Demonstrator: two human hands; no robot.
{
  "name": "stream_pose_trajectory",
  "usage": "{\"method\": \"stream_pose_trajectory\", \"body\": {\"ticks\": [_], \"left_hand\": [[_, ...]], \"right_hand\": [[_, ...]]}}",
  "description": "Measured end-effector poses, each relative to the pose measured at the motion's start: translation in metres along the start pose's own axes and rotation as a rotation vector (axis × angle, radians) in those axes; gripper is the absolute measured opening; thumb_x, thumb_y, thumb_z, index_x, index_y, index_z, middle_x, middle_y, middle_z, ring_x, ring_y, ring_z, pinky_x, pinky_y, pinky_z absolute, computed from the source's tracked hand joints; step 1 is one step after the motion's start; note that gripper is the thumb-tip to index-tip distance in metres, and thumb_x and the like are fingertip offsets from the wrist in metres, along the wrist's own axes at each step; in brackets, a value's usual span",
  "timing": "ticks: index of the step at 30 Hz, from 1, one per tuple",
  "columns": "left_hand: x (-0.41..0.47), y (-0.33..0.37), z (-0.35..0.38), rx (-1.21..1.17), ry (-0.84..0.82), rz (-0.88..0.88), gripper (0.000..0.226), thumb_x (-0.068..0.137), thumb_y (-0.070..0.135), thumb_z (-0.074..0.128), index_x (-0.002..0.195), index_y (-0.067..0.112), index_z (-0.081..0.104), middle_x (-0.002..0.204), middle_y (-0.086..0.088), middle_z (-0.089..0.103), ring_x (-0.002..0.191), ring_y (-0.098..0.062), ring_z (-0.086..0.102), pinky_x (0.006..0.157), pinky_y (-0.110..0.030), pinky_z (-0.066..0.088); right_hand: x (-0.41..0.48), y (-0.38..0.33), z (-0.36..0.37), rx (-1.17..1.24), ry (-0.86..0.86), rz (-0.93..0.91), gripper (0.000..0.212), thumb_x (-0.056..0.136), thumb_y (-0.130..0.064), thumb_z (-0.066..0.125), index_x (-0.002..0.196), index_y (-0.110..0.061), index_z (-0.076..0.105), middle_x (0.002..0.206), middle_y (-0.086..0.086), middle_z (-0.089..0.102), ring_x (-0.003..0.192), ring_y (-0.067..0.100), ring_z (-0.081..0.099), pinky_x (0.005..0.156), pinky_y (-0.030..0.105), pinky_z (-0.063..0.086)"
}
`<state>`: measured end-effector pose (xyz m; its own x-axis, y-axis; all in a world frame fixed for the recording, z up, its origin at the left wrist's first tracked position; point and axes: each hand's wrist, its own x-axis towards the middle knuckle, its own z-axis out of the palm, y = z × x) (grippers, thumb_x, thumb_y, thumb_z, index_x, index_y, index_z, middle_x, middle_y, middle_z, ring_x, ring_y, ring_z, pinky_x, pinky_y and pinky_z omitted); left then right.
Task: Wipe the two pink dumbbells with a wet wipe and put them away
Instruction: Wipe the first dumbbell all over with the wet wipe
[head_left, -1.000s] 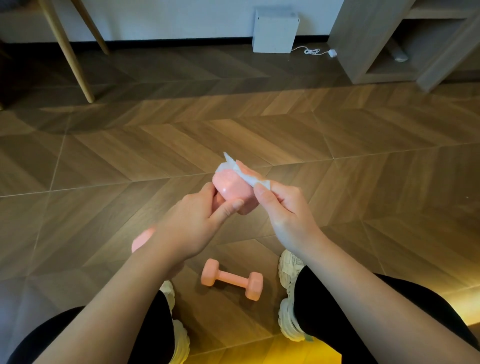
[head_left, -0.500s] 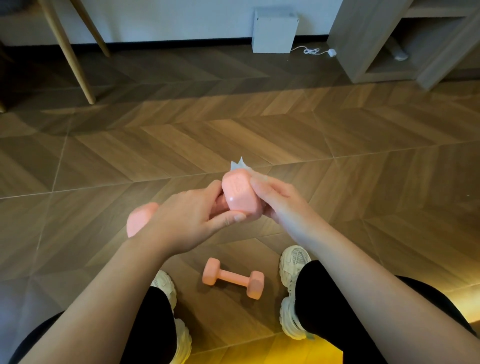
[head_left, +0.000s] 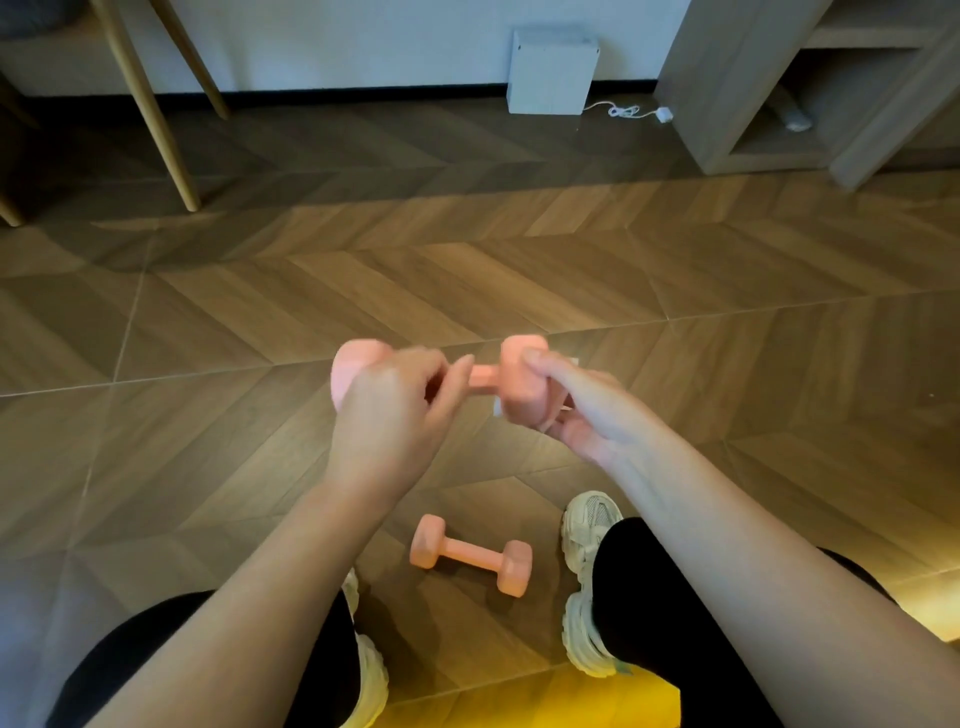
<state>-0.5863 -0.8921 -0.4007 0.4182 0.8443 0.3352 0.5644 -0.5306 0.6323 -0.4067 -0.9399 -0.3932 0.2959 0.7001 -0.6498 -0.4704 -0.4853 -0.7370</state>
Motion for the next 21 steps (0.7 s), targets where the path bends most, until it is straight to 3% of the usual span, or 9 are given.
{"method": "stream_pose_trajectory", "body": {"ticks": [1,3,6,8,11,14,16,18,21], "left_hand": [[-0.001,0.005,0.000,-0.153,-0.070,-0.192,0.048,0.100,0.035,0.053,0.056,0.016,0.056,0.050,0.007,0.053,0.049,-0.007,0.048,0.055,-0.031,0.039],[0.000,0.010,0.003,-0.420,-0.191,-0.594,0.049,0.100,0.047,0.049,0.067,0.015,0.068,0.064,0.002,0.069,0.054,-0.008,0.058,0.059,-0.029,0.047],[0.015,0.011,0.001,-0.841,-0.084,-0.868,0.051,0.087,0.061,0.060,0.107,0.014,0.063,0.102,-0.005,0.071,0.084,-0.015,0.066,0.071,-0.030,0.051],[0.028,0.013,-0.005,-1.164,0.089,-0.878,0.046,0.090,0.052,0.063,0.114,0.013,0.060,0.106,-0.004,0.067,0.097,-0.017,0.066,0.084,-0.033,0.052],[0.038,0.016,-0.012,-1.482,0.304,-0.919,0.025,0.095,0.036,0.061,0.098,0.012,0.064,0.096,-0.005,0.070,0.097,-0.019,0.069,0.091,-0.034,0.052],[0.041,0.013,-0.017,-1.701,0.495,-0.992,0.034,0.098,0.023,0.056,0.067,0.017,0.047,0.056,0.003,0.054,0.055,-0.012,0.061,0.064,-0.027,0.052],[0.043,0.008,-0.020,-1.755,0.532,-1.020,0.036,0.096,0.018,0.051,0.063,0.020,0.037,0.047,0.006,0.036,0.039,-0.009,0.041,0.049,-0.022,0.042],[0.042,0.005,-0.021,-1.755,0.510,-1.011,0.034,0.093,0.017,0.049,0.062,0.021,0.034,0.047,0.008,0.029,0.039,-0.009,0.032,0.047,-0.023,0.035],[0.041,0.005,-0.024,-1.724,0.507,-0.982,0.035,0.093,0.016,0.048,0.062,0.021,0.033,0.048,0.007,0.026,0.040,-0.010,0.028,0.047,-0.023,0.032]], "right_hand": [[-0.001,-0.004,0.000,0.043,0.013,-0.028,0.010,0.088,-0.016,0.070,0.093,-0.008,0.065,0.088,0.008,0.069,0.090,0.025,0.066,0.096,0.044,0.051],[-0.002,-0.011,0.001,0.114,-0.002,-0.076,0.012,0.088,-0.015,0.069,0.097,-0.009,0.065,0.098,0.011,0.069,0.103,0.029,0.064,0.104,0.049,0.046],[-0.008,-0.014,0.005,0.205,-0.070,-0.062,0.042,0.074,-0.022,0.073,0.112,-0.007,0.063,0.127,0.020,0.063,0.122,0.035,0.059,0.104,0.047,0.047],[-0.015,-0.008,0.010,0.276,-0.132,-0.006,0.059,0.065,-0.023,0.075,0.120,-0.007,0.059,0.131,0.019,0.059,0.122,0.034,0.058,0.095,0.043,0.052],[-0.028,0.004,0.022,0.216,-0.224,0.017,0.064,0.062,-0.026,0.078,0.122,-0.010,0.062,0.124,0.016,0.063,0.115,0.031,0.062,0.092,0.042,0.054],[-0.032,0.013,0.034,0.065,-0.234,-0.066,0.067,0.061,-0.036,0.079,0.123,-0.015,0.064,0.114,0.007,0.072,0.110,0.024,0.067,0.097,0.041,0.053],[-0.036,0.017,0.039,-0.110,-0.222,-0.248,0.056,0.063,-0.042,0.077,0.117,-0.028,0.068,0.110,-0.009,0.074,0.108,0.010,0.067,0.096,0.032,0.054],[-0.038,0.020,0.040,-0.312,-0.209,-0.518,0.043,0.072,-0.041,0.077,0.114,-0.035,0.068,0.112,-0.021,0.071,0.109,-0.003,0.063,0.091,0.020,0.051],[-0.034,0.026,0.036,-0.523,-0.195,-0.875,0.046,0.090,-0.035,0.069,0.132,-0.019,0.061,0.132,-0.011,0.064,0.126,0.007,0.056,0.102,0.030,0.048]]}}
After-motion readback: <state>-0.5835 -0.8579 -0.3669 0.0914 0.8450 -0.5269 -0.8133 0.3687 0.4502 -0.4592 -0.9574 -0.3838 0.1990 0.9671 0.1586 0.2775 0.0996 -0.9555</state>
